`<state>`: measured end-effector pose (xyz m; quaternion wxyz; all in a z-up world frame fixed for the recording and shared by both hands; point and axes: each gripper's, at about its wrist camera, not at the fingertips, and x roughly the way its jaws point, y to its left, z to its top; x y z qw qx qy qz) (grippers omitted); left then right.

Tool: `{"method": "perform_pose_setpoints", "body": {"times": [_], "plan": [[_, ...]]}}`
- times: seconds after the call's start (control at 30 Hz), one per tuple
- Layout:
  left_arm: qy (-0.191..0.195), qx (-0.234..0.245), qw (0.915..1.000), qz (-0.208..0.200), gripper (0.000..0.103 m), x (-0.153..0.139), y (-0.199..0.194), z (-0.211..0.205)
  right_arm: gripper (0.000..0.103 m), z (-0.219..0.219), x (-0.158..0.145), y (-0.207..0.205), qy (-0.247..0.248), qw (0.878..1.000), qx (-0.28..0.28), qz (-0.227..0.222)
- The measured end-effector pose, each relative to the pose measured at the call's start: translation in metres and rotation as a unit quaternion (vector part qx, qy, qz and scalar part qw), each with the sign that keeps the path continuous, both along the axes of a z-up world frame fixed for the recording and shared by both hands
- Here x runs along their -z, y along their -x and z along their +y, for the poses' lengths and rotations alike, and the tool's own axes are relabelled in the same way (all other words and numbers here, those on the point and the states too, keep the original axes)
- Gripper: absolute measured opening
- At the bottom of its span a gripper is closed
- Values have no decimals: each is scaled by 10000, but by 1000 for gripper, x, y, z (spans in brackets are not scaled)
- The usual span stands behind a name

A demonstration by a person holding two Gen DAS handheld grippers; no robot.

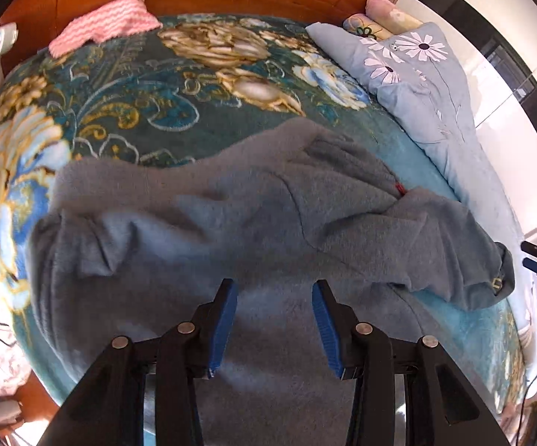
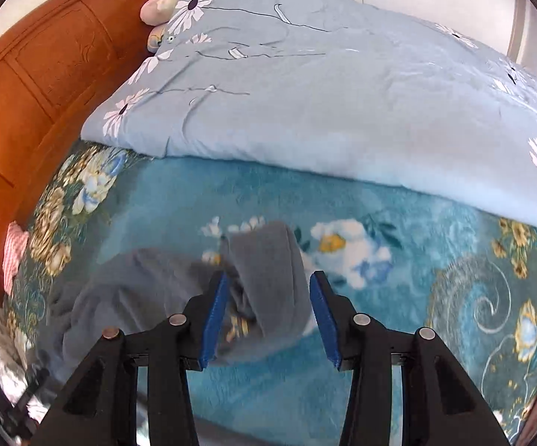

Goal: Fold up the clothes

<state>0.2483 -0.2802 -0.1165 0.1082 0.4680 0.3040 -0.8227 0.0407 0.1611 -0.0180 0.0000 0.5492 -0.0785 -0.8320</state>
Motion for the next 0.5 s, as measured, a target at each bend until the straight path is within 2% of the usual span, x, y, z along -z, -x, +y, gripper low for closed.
{"method": "perform_pose_setpoints", "body": {"times": [0.17, 0.27, 0.37, 0.4, 0.43, 0.47, 0.5], "plan": [[-6, 99, 9999, -45, 47, 10, -6, 18, 49, -17, 21, 89, -511, 9978, 123, -395], [-55, 103, 9999, -36, 48, 13, -12, 23, 49, -16, 42, 101, -376, 9957, 264, -805], [-166, 40, 9999, -11, 51, 14, -18, 23, 48, -15, 51, 92, -271, 9950, 357, -895], [-189, 33, 9998, -19, 51, 13, -19, 24, 42, -12, 51, 86, -127, 9952, 389, -893], [-197, 30, 9998, -41, 52, 13, -19, 25, 25, -9, 51, 80, 17, 9951, 421, -892], [-205, 27, 9998, -63, 52, 12, -20, 26, 15, -8, 51, 72, 155, 9944, 385, -967], [-215, 30, 9997, -78, 52, 11, -20, 27, 12, -7, 51, 64, 292, 9935, 348, -1042]]}}
